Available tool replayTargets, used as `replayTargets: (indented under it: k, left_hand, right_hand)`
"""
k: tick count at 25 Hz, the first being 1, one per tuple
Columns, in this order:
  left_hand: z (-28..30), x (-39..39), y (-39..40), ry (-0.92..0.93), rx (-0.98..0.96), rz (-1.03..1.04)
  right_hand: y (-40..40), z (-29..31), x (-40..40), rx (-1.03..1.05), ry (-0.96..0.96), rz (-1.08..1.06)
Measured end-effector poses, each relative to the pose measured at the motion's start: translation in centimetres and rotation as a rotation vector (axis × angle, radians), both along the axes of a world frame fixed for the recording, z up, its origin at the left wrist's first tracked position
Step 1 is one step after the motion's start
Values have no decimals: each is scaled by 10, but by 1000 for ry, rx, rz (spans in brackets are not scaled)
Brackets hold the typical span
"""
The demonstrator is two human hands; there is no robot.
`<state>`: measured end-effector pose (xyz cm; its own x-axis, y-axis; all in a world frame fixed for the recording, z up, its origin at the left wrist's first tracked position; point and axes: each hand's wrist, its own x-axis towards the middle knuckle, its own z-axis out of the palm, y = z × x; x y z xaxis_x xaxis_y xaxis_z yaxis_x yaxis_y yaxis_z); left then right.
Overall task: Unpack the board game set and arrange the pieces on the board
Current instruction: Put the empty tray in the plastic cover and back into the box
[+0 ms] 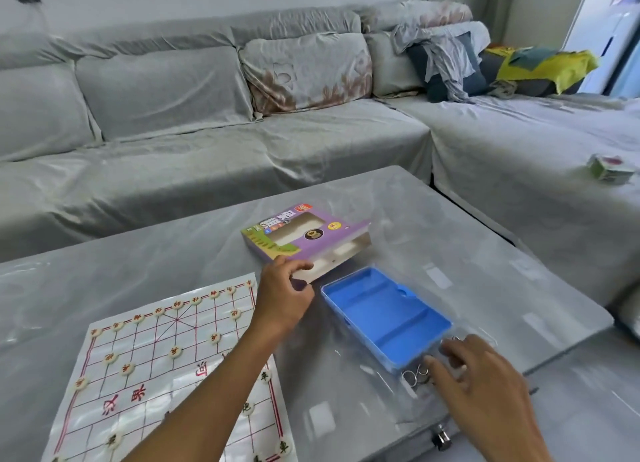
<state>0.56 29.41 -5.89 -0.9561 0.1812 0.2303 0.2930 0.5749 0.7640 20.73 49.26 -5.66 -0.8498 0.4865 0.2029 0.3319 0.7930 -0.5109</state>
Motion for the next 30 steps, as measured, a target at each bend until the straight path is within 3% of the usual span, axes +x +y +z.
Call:
replayTargets:
  k: [18,30]
  left_hand:
    - [11,5,-43,-135,157,-165]
    - [7,4,-38,-131,121,-207]
  right_hand:
    - [21,-5,19,-194,112,80]
    - [16,-1,24,-224,220,149]
